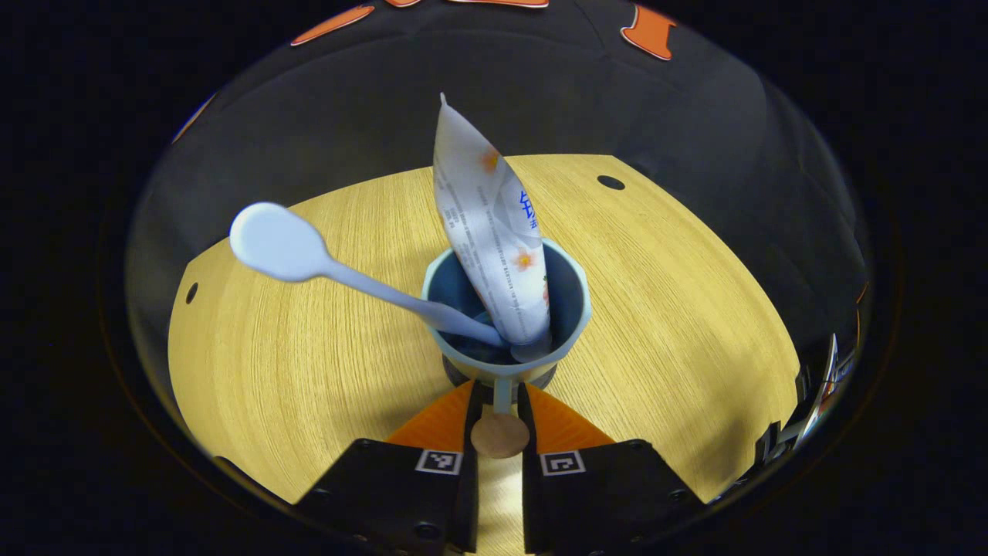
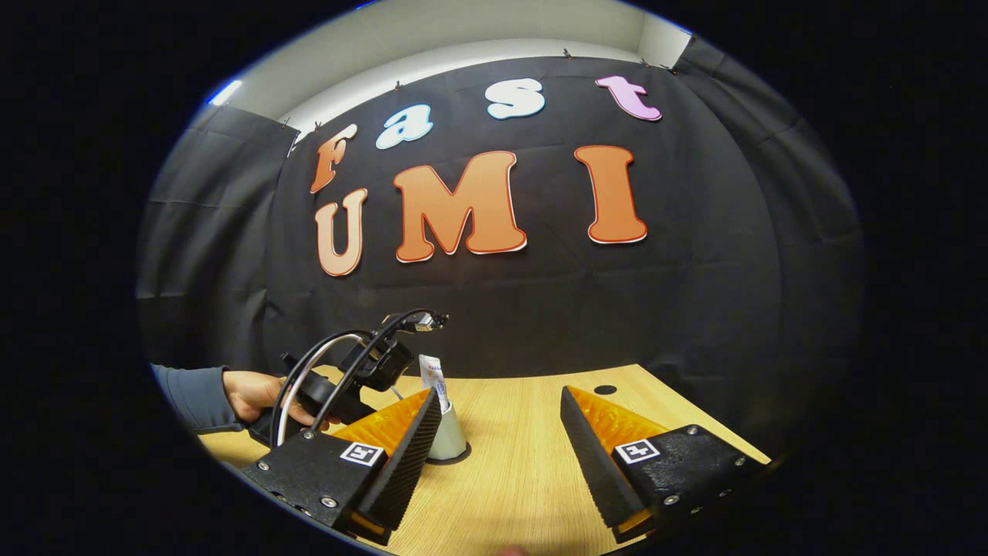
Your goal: Put the toothbrush and toothpaste on the desktop into the cup, then pick up the cup and place it on the coaster on the desktop.
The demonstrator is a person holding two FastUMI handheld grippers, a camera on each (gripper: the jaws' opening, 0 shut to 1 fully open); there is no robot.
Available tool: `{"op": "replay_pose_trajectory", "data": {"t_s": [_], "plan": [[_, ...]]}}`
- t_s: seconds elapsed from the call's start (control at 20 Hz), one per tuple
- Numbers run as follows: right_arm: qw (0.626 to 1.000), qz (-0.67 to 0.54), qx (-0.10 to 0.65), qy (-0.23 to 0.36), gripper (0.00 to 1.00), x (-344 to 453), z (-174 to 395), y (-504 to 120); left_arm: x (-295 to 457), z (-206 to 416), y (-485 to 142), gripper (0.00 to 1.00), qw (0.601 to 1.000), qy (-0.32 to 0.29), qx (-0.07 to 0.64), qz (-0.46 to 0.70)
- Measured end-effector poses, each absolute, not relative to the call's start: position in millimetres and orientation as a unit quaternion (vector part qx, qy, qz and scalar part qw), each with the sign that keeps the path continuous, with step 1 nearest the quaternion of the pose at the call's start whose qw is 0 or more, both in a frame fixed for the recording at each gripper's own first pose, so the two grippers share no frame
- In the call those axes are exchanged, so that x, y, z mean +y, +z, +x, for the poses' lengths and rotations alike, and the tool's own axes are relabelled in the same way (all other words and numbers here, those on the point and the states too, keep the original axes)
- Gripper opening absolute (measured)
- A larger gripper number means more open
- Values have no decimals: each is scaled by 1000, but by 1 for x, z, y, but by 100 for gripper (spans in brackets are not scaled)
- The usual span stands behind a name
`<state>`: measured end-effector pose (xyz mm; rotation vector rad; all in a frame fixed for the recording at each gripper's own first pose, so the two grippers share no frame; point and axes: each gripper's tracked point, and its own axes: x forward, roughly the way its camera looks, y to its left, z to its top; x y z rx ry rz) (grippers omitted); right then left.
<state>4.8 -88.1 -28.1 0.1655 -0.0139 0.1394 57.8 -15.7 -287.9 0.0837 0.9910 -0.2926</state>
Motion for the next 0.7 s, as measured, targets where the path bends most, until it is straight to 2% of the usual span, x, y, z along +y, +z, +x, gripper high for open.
{"op": "replay_pose_trajectory", "data": {"t_s": [0.15, 0.2, 0.25, 0.3, 0.35, 0.4, 0.45, 0.7], "plan": [[994, 85, -6, 66, 94, -89, 3, -28, -8, 50, -270, 30, 881, -138, 451, 36], [994, 86, -9, 64, 94, -89, 2, -25, -7, 46, -259, 47, 886, -140, 441, 31], [994, 86, -14, 62, 94, -90, 0, -19, -6, 45, -253, 51, 892, -143, 429, 27], [994, 86, -20, 60, 93, -89, -1, -15, -2, 43, -243, 78, 899, -140, 413, 24], [995, 81, -24, 57, 93, -88, 0, -12, 2, 41, -235, 85, 908, -142, 393, 22], [996, 77, -24, 49, 93, -91, 1, -12, 8, 42, -224, 98, 920, -139, 367, 19], [996, 76, -25, 45, 93, -90, 3, -11, 16, 45, -216, 100, 931, -131, 340, 18], [997, 62, -40, 25, 93, -78, 5, -1, 67, 35, -159, 98, 974, -89, 207, 35]]}}
